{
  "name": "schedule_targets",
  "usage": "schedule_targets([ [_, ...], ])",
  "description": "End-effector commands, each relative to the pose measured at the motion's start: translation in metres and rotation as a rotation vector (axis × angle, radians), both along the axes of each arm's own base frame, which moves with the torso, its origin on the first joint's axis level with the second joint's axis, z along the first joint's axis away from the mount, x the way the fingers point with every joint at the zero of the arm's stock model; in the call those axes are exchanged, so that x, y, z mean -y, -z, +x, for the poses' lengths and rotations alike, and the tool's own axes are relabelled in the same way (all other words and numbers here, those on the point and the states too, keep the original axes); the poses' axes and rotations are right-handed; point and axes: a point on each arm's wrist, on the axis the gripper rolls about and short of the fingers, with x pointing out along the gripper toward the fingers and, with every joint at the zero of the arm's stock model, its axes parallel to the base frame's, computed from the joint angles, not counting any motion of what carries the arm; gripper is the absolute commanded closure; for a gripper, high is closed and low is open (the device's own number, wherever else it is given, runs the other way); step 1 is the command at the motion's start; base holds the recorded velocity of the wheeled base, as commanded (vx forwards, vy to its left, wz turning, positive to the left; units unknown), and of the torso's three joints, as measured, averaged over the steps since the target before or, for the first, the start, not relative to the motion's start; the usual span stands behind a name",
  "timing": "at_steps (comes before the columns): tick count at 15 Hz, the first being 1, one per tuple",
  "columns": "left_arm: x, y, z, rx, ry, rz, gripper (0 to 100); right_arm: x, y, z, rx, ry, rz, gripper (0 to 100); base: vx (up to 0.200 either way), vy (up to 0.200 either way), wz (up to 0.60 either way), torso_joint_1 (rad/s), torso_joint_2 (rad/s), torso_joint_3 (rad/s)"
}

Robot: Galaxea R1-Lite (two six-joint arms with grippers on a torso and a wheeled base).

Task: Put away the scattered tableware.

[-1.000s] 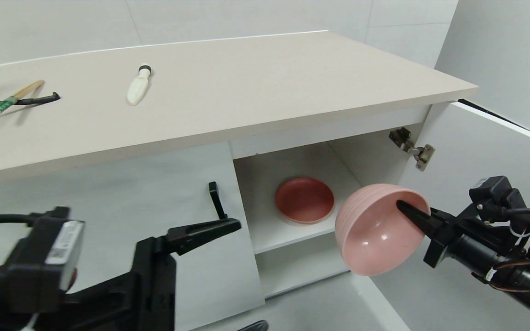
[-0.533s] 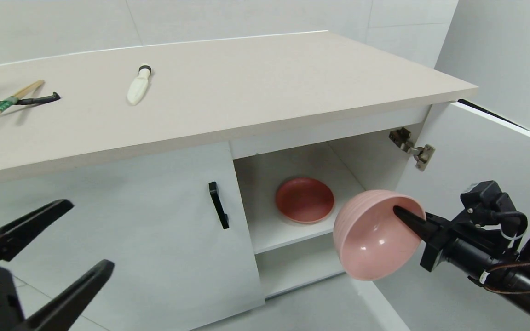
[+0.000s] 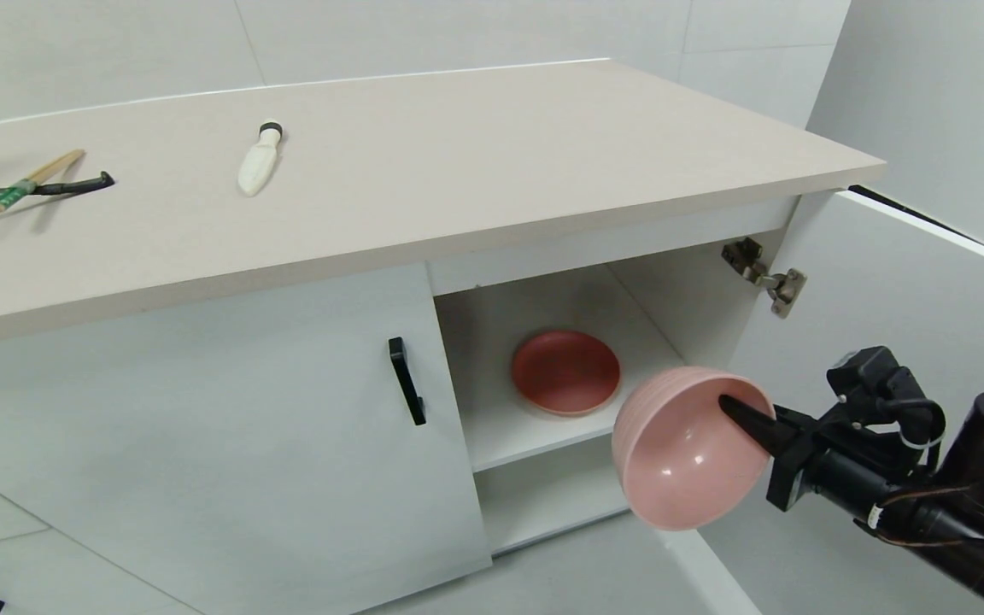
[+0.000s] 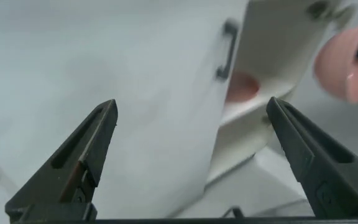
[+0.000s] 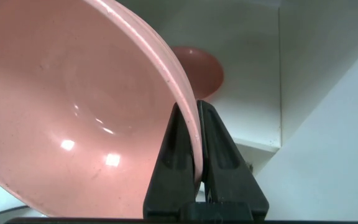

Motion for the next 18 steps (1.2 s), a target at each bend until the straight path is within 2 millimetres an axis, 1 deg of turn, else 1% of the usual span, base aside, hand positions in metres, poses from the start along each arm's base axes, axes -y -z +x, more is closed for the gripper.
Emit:
schedule_targets([
  [1, 0.000, 0.006, -0.013, 0.084, -0.100, 0.008, 0, -0.006, 0.011, 0.014, -0.031, 0.003, -0.013, 100, 0.000, 0.000, 0.00, 0.000, 0.00, 0.000],
  [2, -0.001, 0.008, -0.013, 0.076, -0.152, 0.039, 0, -0.007, 0.014, 0.024, -0.037, 0.014, -0.002, 100, 0.000, 0.000, 0.00, 0.000, 0.00, 0.000],
  [4, -0.004, 0.017, -0.011, -0.008, -0.305, 0.132, 0, -0.011, 0.018, 0.044, -0.044, 0.032, 0.038, 100, 0.000, 0.000, 0.00, 0.000, 0.00, 0.000],
  [5, -0.005, 0.022, -0.011, -0.053, -0.338, 0.165, 0, -0.013, 0.016, 0.055, -0.035, 0.039, 0.074, 100, 0.000, 0.000, 0.00, 0.000, 0.00, 0.000],
  [6, -0.005, 0.026, -0.011, -0.097, -0.329, 0.172, 0, -0.016, 0.015, 0.062, -0.028, 0.038, 0.098, 100, 0.000, 0.000, 0.00, 0.000, 0.00, 0.000],
  [7, -0.004, 0.031, -0.011, -0.141, -0.298, 0.175, 0, -0.018, 0.017, 0.067, -0.039, 0.038, 0.115, 100, 0.000, 0.000, 0.00, 0.000, 0.00, 0.000],
  [8, -0.003, 0.033, -0.011, -0.158, -0.226, 0.156, 0, -0.019, 0.023, 0.068, -0.063, 0.040, 0.123, 100, 0.000, 0.000, 0.00, 0.000, 0.00, 0.000],
  [9, -0.003, 0.033, -0.012, -0.147, -0.161, 0.121, 0, -0.019, 0.025, 0.069, -0.072, 0.040, 0.126, 100, 0.000, 0.000, 0.00, 0.000, 0.00, 0.000],
  [10, -0.003, 0.033, -0.013, -0.142, -0.150, 0.110, 0, -0.019, 0.024, 0.069, -0.072, 0.040, 0.129, 100, 0.000, 0.000, 0.00, 0.000, 0.00, 0.000],
  [11, -0.003, 0.034, -0.013, -0.140, -0.154, 0.109, 0, -0.019, 0.023, 0.070, -0.066, 0.040, 0.133, 100, 0.000, 0.000, 0.00, 0.000, 0.00, 0.000],
  [12, -0.004, 0.034, -0.013, -0.143, -0.198, 0.118, 0, -0.021, 0.019, 0.075, -0.050, 0.039, 0.152, 100, 0.000, 0.000, 0.00, 0.000, 0.00, 0.000],
  [13, -0.006, 0.035, -0.013, -0.160, -0.308, 0.134, 0, -0.023, 0.019, 0.081, -0.049, 0.041, 0.180, 100, 0.000, 0.000, 0.00, 0.000, 0.00, 0.000],
  [14, -0.007, 0.036, -0.013, -0.165, -0.349, 0.122, 0, -0.025, 0.022, 0.083, -0.068, 0.036, 0.192, 100, 0.000, 0.000, 0.00, 0.000, 0.00, 0.000],
  [16, -0.007, 0.036, -0.013, -0.167, -0.337, 0.128, 0, -0.030, 0.036, 0.085, -0.100, 0.026, 0.164, 100, 0.000, 0.000, 0.00, 0.000, 0.00, 0.000],
  [17, -0.007, 0.037, -0.013, -0.180, -0.333, 0.131, 0, -0.031, 0.036, 0.087, -0.096, 0.025, 0.166, 100, 0.000, 0.000, 0.00, 0.000, 0.00, 0.000],
  [18, -0.007, 0.038, -0.013, -0.192, -0.327, 0.131, 0, -0.036, 0.037, 0.097, -0.077, 0.024, 0.173, 100, 0.000, 0.000, 0.00, 0.000, 0.00, 0.000],
])
